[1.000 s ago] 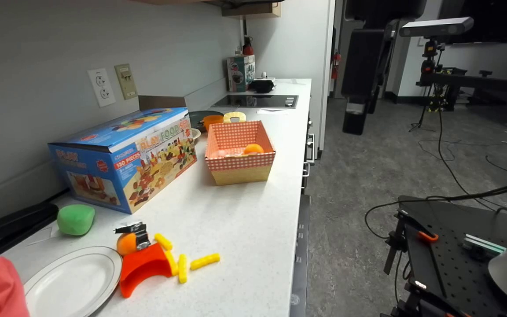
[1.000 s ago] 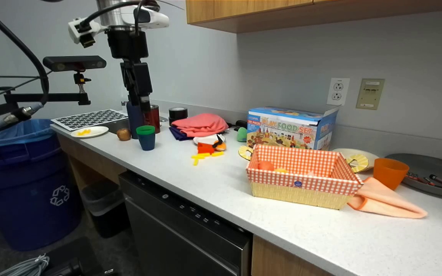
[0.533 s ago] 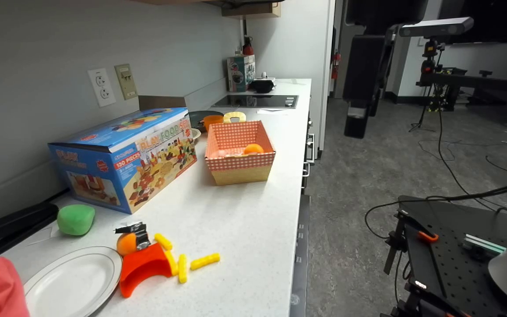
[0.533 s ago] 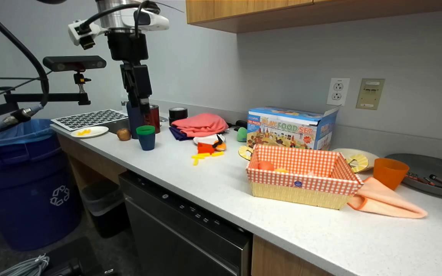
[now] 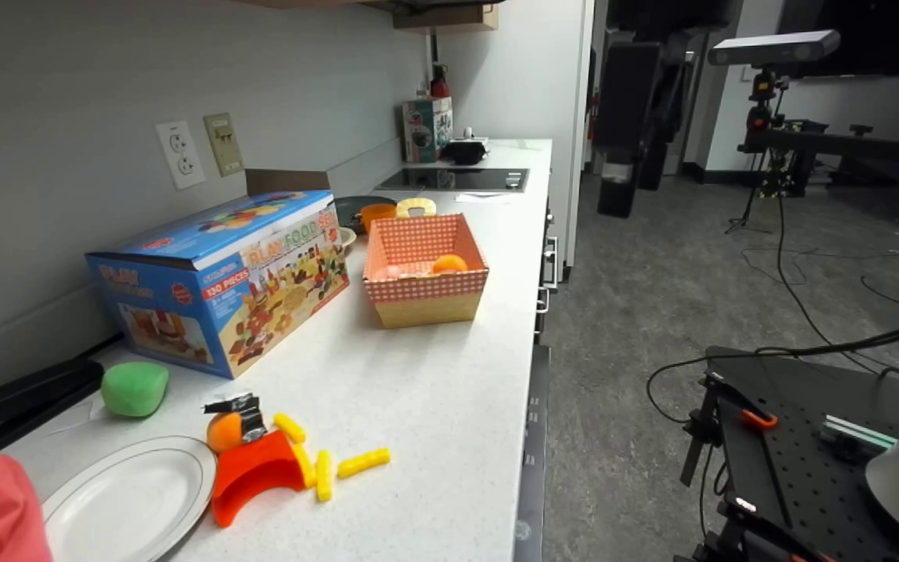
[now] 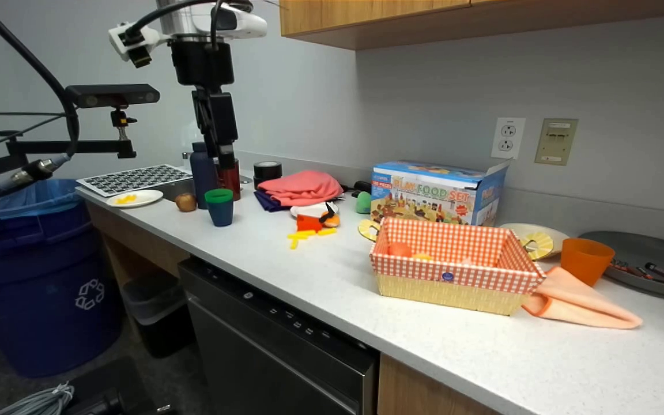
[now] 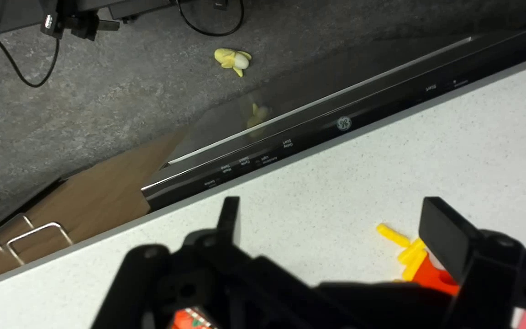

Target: Pull the drawer open

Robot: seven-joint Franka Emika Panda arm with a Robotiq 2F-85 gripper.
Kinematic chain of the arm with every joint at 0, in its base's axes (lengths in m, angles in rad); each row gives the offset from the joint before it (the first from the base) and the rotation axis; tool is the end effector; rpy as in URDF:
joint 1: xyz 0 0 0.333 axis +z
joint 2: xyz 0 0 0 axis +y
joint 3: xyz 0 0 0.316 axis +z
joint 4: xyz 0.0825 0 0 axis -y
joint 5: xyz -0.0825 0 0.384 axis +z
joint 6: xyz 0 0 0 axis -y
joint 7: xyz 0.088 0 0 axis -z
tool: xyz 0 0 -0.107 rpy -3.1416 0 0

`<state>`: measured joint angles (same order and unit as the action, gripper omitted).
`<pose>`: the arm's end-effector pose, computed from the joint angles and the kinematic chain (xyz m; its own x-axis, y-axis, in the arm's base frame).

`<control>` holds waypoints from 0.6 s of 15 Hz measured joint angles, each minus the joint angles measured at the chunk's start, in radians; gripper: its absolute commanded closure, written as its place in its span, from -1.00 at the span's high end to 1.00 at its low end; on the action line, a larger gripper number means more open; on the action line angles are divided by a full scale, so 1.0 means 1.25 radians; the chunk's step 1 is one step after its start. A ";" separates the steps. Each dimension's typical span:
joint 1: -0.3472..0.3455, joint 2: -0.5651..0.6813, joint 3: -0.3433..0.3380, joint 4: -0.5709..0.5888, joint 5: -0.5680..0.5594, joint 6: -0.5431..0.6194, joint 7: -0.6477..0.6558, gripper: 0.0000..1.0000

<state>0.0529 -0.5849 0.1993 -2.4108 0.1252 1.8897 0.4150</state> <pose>0.3675 0.1125 0.5187 0.9728 -0.2267 0.0469 -0.2254 -0.9737 -0.0331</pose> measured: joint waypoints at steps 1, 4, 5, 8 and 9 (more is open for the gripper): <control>-0.008 -0.004 -0.015 0.000 0.000 0.000 0.000 1.00; -0.035 -0.011 -0.059 -0.001 0.000 0.000 0.000 1.00; -0.045 -0.011 -0.071 -0.002 0.000 0.000 0.000 1.00; -0.077 -0.011 -0.103 -0.011 0.000 0.001 0.000 1.00; -0.087 -0.012 -0.114 -0.018 0.000 0.002 0.000 1.00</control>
<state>-0.0563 -0.5996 0.0572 -2.4332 0.1251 1.8923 0.4150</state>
